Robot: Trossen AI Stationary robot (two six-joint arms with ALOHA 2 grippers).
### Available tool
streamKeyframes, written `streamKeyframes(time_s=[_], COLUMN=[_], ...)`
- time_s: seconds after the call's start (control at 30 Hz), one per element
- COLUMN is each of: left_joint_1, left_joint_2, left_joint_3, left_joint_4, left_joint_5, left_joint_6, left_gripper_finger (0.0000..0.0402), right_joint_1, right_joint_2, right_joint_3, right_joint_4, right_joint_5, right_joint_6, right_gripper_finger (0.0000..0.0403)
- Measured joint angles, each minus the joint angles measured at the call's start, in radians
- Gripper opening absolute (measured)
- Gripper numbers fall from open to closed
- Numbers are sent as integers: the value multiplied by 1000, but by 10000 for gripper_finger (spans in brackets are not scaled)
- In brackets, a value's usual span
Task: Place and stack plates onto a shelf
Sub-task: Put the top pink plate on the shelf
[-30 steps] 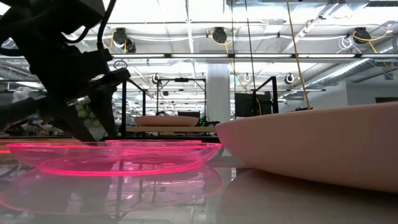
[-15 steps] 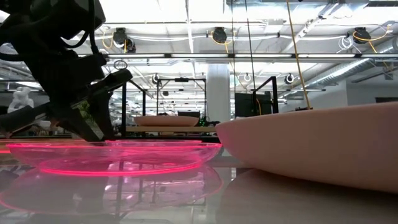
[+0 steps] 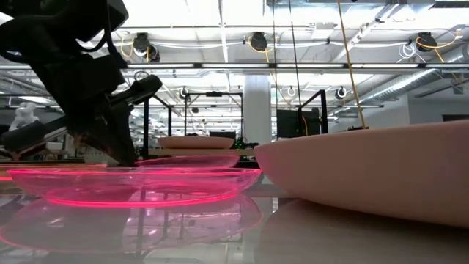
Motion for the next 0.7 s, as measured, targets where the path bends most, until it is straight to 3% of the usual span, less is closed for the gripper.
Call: streamKeyframes(time_s=[0.57,0.7], left_joint_1=[-14,-13], left_joint_2=[-9,-9], left_joint_3=[82,110], left_joint_4=[-31,-34], left_joint_5=[-28,-28], left_joint_6=[97,126], left_gripper_finger=[2,1], right_joint_1=[-15,-35], right_joint_2=[34,81], right_joint_3=[0,0], right_joint_4=[24,61], right_joint_5=[-4,-78], right_joint_6=[-29,-98], right_gripper_finger=[201,200])
